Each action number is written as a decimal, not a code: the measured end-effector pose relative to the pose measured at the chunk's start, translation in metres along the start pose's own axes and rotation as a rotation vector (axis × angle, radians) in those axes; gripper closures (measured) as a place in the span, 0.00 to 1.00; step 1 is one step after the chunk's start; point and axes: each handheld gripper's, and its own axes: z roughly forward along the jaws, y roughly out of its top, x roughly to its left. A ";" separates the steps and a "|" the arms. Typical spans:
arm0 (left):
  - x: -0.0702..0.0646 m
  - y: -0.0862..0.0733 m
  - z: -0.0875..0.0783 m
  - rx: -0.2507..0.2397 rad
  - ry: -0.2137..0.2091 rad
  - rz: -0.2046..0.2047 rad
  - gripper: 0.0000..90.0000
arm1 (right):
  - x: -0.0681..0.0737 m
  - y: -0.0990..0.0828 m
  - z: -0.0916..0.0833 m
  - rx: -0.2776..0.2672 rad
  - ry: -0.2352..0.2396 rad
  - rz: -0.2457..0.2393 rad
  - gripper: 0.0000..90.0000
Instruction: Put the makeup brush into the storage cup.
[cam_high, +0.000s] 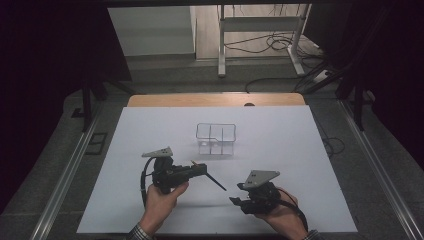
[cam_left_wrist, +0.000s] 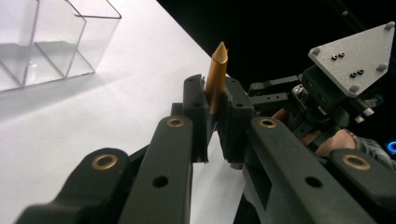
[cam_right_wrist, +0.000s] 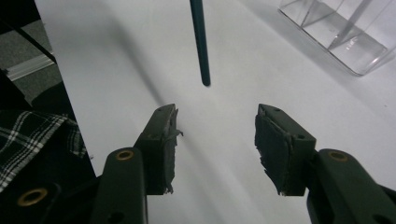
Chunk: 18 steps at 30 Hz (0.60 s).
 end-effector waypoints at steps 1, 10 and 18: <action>0.000 0.000 -0.001 -0.001 0.001 0.002 0.93 | -0.001 -0.001 -0.001 0.001 -0.001 0.003 0.52; -0.003 0.004 -0.005 0.022 0.051 0.049 0.93 | -0.007 -0.006 -0.007 0.012 -0.010 0.020 0.48; -0.005 0.009 -0.007 0.042 0.091 0.087 0.93 | -0.012 -0.011 -0.014 0.022 -0.018 0.031 0.43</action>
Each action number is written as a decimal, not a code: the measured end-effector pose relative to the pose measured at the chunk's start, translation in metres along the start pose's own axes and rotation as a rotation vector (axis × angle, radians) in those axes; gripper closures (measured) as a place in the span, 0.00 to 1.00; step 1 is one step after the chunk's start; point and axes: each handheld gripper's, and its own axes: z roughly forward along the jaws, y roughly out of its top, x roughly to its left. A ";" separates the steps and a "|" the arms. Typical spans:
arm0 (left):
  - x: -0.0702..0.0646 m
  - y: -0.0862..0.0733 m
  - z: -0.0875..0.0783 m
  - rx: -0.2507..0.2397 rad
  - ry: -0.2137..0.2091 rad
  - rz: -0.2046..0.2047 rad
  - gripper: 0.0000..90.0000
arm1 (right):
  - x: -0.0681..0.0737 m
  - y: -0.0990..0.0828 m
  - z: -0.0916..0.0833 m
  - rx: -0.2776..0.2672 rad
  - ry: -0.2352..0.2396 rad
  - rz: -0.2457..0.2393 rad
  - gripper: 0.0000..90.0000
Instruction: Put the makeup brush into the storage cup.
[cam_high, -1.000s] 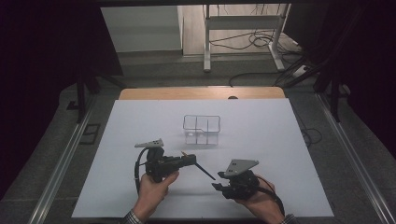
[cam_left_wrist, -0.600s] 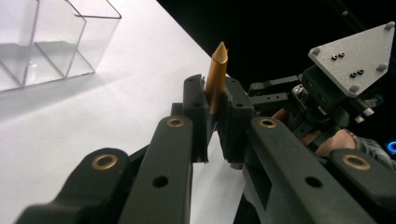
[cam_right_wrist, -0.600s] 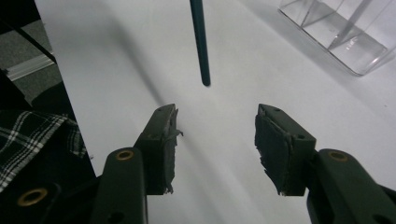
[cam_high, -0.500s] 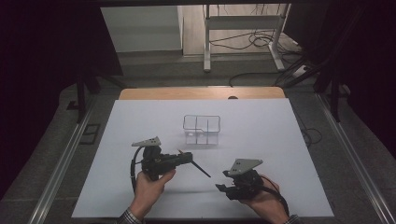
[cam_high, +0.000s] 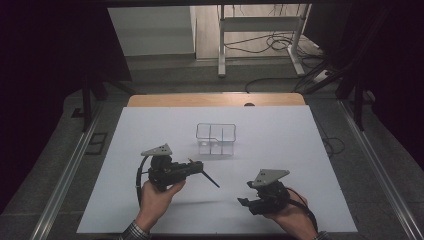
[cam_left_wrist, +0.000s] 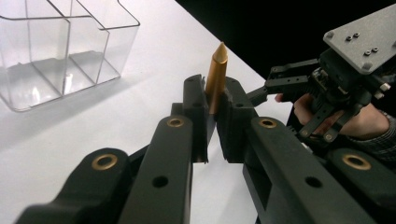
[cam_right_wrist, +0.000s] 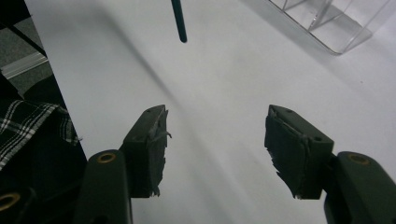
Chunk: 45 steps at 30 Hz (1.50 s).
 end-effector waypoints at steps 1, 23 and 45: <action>0.000 0.001 -0.001 0.004 0.007 0.008 0.93 | 0.000 0.000 0.000 0.000 0.000 0.000 0.43; 0.001 0.016 -0.009 0.047 0.153 0.116 0.93 | -0.012 -0.017 -0.011 0.017 -0.016 0.023 0.28; 0.006 0.043 -0.010 0.058 0.224 0.171 0.93 | -0.021 -0.038 -0.020 0.015 -0.042 0.074 0.11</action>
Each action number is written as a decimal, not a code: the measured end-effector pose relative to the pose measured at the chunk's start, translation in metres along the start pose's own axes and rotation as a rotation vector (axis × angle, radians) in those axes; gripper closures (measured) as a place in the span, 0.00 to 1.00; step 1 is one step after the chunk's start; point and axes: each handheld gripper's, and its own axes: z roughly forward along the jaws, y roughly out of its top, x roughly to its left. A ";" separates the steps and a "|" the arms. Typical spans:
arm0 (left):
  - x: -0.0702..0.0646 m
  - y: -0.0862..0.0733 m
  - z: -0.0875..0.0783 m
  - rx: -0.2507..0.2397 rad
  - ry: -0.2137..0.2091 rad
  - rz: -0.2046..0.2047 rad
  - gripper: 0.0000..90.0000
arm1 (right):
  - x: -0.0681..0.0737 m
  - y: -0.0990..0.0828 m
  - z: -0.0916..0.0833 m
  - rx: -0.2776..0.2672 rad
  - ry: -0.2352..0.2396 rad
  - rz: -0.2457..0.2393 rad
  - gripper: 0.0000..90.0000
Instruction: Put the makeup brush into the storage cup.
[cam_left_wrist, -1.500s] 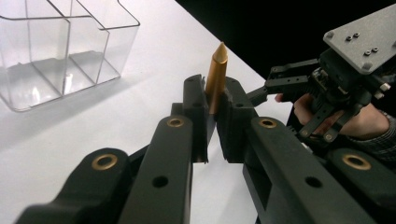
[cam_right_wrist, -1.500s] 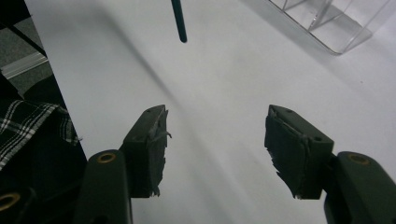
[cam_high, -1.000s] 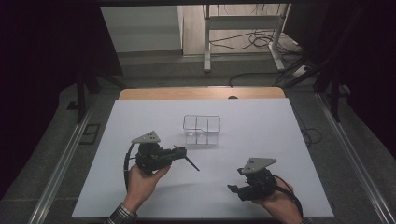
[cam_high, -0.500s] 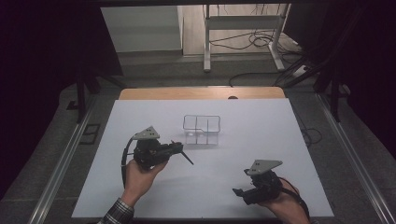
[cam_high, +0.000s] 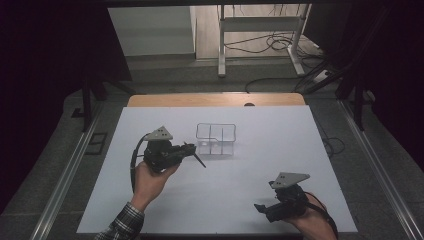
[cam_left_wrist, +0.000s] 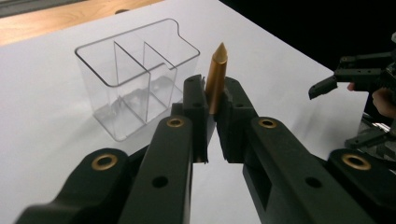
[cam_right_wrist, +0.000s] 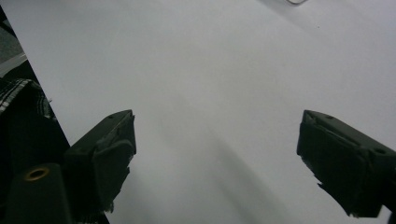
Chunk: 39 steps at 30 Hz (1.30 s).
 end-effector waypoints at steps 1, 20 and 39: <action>0.001 0.002 0.000 -0.002 0.003 0.000 0.93 | 0.000 0.000 0.000 0.000 0.000 0.000 0.11; 0.011 0.033 0.001 0.005 0.051 0.034 0.93 | -0.004 -0.012 -0.001 0.019 -0.002 0.013 0.03; 0.022 0.065 0.012 -0.007 0.108 0.041 0.93 | -0.008 -0.017 0.000 0.028 -0.014 0.009 0.00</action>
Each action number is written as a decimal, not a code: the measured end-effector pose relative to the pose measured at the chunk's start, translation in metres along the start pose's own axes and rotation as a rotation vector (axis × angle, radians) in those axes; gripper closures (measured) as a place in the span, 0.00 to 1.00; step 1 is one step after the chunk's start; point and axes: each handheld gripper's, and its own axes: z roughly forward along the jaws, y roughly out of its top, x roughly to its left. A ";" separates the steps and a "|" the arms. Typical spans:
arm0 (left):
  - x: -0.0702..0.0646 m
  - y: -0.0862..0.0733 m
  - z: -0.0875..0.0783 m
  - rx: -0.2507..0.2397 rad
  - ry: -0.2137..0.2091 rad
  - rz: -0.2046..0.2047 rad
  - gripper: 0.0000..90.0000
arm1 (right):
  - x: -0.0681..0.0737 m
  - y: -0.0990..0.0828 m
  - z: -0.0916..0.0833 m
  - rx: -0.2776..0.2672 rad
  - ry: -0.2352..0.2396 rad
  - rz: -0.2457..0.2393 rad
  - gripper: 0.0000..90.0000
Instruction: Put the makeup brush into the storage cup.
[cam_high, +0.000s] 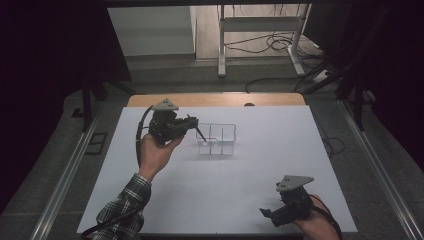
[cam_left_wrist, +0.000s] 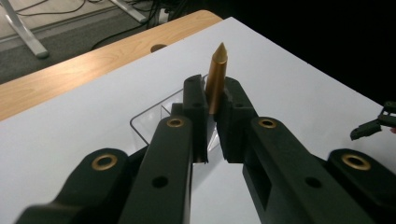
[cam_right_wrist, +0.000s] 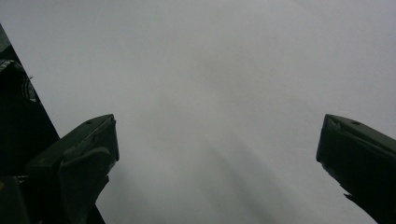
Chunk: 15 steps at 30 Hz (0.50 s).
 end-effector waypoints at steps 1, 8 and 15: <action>0.000 0.001 0.001 0.002 0.004 0.002 0.93 | 0.000 0.000 0.000 -0.001 0.000 -0.001 0.00; 0.004 0.007 0.007 -0.003 0.017 0.000 0.93 | 0.000 0.000 0.001 0.006 0.002 -0.005 0.00; 0.007 0.012 0.013 0.002 0.044 0.001 0.93 | 0.000 0.000 0.002 0.015 0.002 -0.014 0.00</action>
